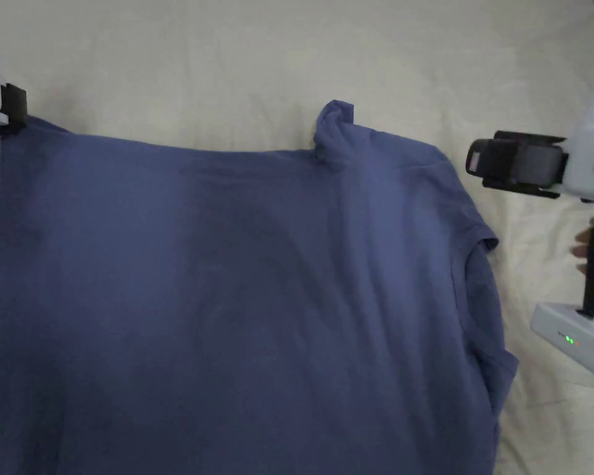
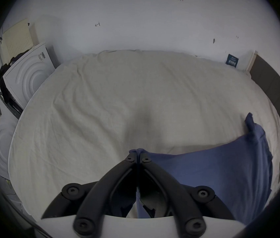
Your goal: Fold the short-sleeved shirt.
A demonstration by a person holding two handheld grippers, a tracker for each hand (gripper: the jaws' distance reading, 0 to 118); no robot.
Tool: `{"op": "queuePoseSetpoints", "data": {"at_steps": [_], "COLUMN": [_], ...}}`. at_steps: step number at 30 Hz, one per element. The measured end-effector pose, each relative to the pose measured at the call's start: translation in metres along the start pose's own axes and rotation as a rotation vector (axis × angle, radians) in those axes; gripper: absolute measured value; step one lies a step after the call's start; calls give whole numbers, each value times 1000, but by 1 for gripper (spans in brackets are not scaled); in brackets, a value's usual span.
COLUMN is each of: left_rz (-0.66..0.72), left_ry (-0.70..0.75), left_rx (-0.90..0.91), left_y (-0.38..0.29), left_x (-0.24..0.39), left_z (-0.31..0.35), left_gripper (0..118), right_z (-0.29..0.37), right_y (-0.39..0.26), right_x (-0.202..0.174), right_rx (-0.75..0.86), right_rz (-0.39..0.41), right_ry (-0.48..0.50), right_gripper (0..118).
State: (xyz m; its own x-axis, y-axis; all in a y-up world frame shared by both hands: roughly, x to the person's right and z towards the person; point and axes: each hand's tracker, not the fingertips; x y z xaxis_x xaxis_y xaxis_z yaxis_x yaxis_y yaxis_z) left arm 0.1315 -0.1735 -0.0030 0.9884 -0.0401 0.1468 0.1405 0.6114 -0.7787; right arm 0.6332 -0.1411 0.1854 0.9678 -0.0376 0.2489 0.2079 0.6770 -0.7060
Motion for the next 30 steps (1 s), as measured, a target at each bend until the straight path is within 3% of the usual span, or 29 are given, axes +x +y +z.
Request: {"op": "queuePoseSetpoints", "data": {"at_steps": [4,6,12,15,17,18,20,24,27,29,30], "left_rz": [-25,-34,-1,-4,-4,-4,-1,65,57,58,61], "left_ry": [0,4,-2,4,7,10,17,5,-23,-28,-31], "left_rx": [7,-2,-32,-50,-62,-67,-70,-60,-18,32,53], "left_y": [-2,-5,-10,-11,-13,-14,-18,-19,-13,-5,0], "left_x": [2,2,-6,-7,-9,-9,-5,-5,-6,-16,-18], "left_z": [6,5,-14,-27,-36,-38,-34,-7,36,57,74], "left_gripper": [2,2,2,2,2,2,2,2,2,2,2], "right_z": [-67,-99,-164,-178,-181,-176,-167,-116,-56,-16,6], "right_y": [25,29,27,19,14,14,19,34,53,70,78], "right_x": [6,7,5,6,7,5,3,1,0,-1,0], "right_rx": [-121,-181,-233,-252,-281,-249,-261,-226,-177,-153,-129], "right_rz": [45,18,-21,-73,-129,-143,-68,-91,68,121,110], "right_ry": [-118,-172,-213,-192,-121,-110,-153,-41,-26,-30,-24], "right_gripper": [118,118,117,95,56,50,2,2,2,2,2]}}
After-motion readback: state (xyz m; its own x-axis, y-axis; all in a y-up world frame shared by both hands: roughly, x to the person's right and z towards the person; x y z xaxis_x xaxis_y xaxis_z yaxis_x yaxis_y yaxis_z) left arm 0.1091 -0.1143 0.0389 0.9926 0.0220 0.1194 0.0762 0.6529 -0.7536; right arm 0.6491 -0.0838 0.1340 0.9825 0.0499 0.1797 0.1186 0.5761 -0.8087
